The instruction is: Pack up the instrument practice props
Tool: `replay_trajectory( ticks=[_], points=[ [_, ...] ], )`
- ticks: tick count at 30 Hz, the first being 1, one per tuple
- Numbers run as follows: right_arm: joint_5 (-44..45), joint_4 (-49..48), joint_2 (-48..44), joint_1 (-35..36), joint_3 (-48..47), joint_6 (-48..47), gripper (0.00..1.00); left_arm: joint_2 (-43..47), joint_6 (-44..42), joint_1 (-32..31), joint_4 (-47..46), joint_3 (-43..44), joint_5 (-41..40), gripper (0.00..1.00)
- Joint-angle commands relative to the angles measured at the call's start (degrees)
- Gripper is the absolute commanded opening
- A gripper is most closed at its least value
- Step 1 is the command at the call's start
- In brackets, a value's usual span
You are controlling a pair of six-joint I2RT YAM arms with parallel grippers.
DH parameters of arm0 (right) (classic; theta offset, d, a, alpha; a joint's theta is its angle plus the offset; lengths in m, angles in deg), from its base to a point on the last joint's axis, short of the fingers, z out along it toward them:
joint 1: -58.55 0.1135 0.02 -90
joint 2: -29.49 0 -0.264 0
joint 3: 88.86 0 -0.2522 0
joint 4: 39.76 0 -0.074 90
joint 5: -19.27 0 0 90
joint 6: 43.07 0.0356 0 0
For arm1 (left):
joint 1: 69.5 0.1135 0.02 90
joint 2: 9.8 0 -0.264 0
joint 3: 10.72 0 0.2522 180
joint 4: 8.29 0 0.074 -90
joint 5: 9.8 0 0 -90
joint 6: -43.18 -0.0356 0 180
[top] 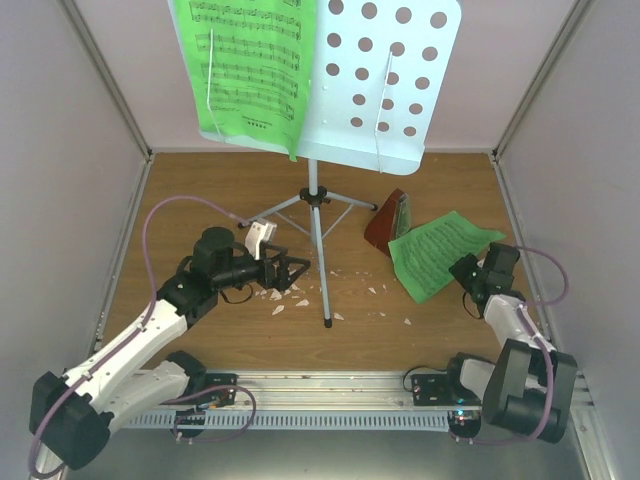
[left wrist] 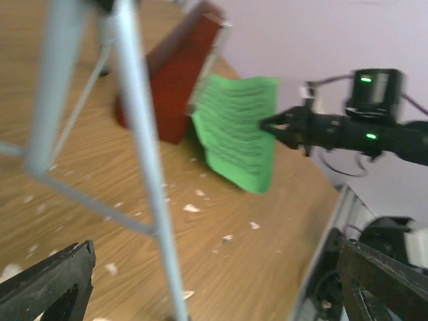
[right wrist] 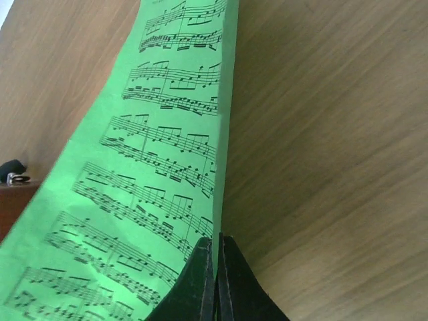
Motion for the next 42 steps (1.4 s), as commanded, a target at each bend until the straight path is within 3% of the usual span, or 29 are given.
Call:
replay_trajectory(
  ticks=[1,11,14,17,18,20,22,27,30,33,36,42],
  points=[
    [5.29,2.99,-4.07,-1.09,0.99,-1.87,0.00,1.97,3.91,4.52,-2.31,-2.97,-2.86,0.99],
    [11.83,5.34,-7.16,-1.68,0.72,-6.22,0.01,1.17,2.40,6.40,-0.73,-2.89,-5.74,0.99],
    [11.18,5.06,-6.80,-1.79,0.56,-6.50,0.06,1.64,2.17,6.69,-0.16,-2.88,-6.94,0.99],
    [11.12,4.86,-6.93,-1.77,0.54,-6.39,0.17,2.52,2.09,6.97,0.79,-2.62,-8.99,0.99],
    [11.32,4.60,-7.41,-1.81,0.69,-6.53,0.26,3.74,2.42,7.02,0.93,-2.79,-10.24,0.99],
    [12.70,4.54,-9.97,-1.73,0.87,-6.58,0.61,6.38,2.78,7.34,0.84,-3.55,-12.40,0.99],
    [13.75,4.69,-13.33,-1.73,0.86,-6.90,0.79,8.87,2.94,8.06,1.38,-3.58,-14.18,0.99],
    [14.38,4.98,-22.97,-1.75,-1.53,-7.97,0.87,8.80,2.47,12.43,3.35,-1.75,-11.74,0.99],
    [2.60,1.88,-23.33,-1.73,-4.73,-13.89,0.90,8.46,5.67,18.21,-1.94,-4.58,-3.52,0.99],
    [-10.91,1.91,-17.22,-0.54,-9.12,-19.33,0.90,7.39,8.87,23.19,-5.98,-6.85,0.62,0.99],
    [-14.63,2.39,-11.73,7.23,-11.08,-22.16,0.89,8.37,9.49,25.18,-6.69,-7.39,-0.42,0.99],
    [-0.79,-1.68,-6.86,35.75,-10.09,-24.11,0.88,11.53,5.22,25.83,0.29,-4.58,-5.92,0.99]
  ],
)
